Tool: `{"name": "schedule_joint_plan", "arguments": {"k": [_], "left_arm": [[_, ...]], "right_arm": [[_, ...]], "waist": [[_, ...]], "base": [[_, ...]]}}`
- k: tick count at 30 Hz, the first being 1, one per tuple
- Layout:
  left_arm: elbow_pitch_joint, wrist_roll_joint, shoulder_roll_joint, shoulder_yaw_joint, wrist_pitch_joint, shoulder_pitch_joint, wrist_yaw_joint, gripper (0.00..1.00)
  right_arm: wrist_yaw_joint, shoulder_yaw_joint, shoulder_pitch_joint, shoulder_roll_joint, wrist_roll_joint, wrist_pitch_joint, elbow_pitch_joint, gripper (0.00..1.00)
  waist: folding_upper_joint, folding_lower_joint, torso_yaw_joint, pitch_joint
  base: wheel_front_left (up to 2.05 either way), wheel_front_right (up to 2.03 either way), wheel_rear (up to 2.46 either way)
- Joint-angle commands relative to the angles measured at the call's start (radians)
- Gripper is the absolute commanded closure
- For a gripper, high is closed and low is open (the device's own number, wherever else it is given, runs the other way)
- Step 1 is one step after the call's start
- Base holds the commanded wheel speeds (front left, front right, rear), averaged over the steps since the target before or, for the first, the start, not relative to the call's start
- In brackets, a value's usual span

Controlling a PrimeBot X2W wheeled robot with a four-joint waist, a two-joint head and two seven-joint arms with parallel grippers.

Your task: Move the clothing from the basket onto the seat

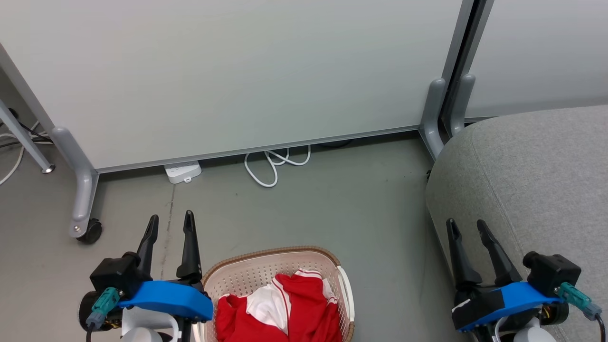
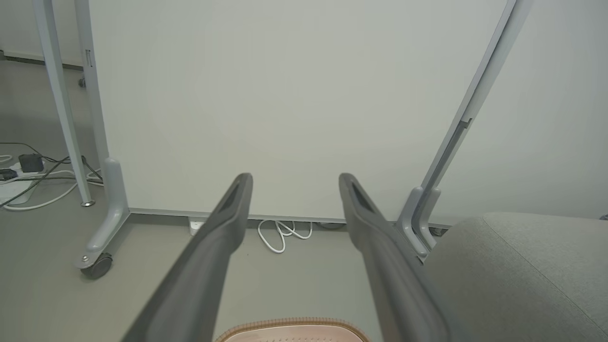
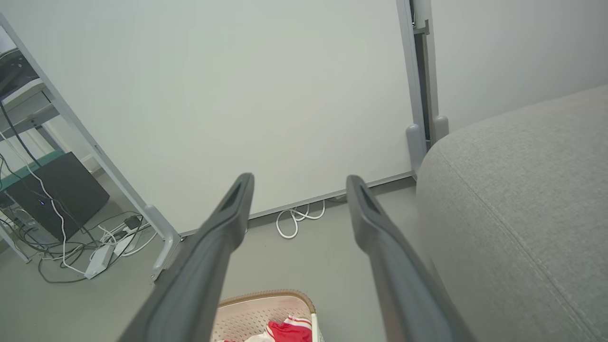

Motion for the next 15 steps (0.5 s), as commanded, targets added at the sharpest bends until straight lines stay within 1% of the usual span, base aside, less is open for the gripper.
{"name": "schedule_joint_plan", "arguments": {"k": [1,15], "left_arm": [[-0.003,0.026,0.004,0.0,-0.009,-0.015,-0.004,0.0],[0.012,0.148,-0.005,-0.002,-0.039,-0.018,-0.015,0.0]], "right_arm": [[0.002,0.004,-0.022,-0.007,-0.029,-0.009,-0.003,0.0],[0.002,0.013,-0.02,-0.008,-0.148,-0.039,0.003,0.0]], "waist": [[0.0,0.0,0.0,0.0],[0.0,0.0,0.002,0.001]], "base": [[0.0,0.0,0.0],[0.0,0.0,0.0]]}}
